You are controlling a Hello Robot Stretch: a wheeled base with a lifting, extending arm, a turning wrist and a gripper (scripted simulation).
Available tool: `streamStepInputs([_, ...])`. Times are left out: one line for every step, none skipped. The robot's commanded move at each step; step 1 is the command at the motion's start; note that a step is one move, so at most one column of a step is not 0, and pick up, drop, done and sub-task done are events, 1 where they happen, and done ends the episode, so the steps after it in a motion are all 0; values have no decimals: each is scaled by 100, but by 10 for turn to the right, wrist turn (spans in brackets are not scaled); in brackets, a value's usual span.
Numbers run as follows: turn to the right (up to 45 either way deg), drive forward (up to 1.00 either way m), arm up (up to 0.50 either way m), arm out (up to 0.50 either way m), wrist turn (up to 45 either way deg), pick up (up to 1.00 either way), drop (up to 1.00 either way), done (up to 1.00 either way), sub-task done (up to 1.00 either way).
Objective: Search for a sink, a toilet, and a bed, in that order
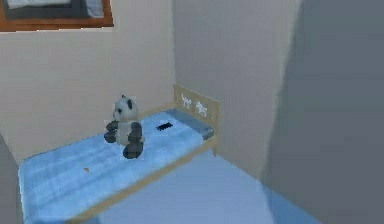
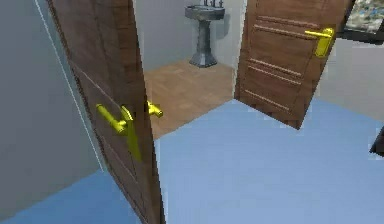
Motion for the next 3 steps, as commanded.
streamStepInputs([0, 60, 0, 0, 0, 0, 0, 0, 0])
streamStepInputs([-300, 0, 0, 0, 0, 0, 0, 0, 0])
streamStepInputs([0, 0, 0, 0, 0, 0, 0, 100, 0])
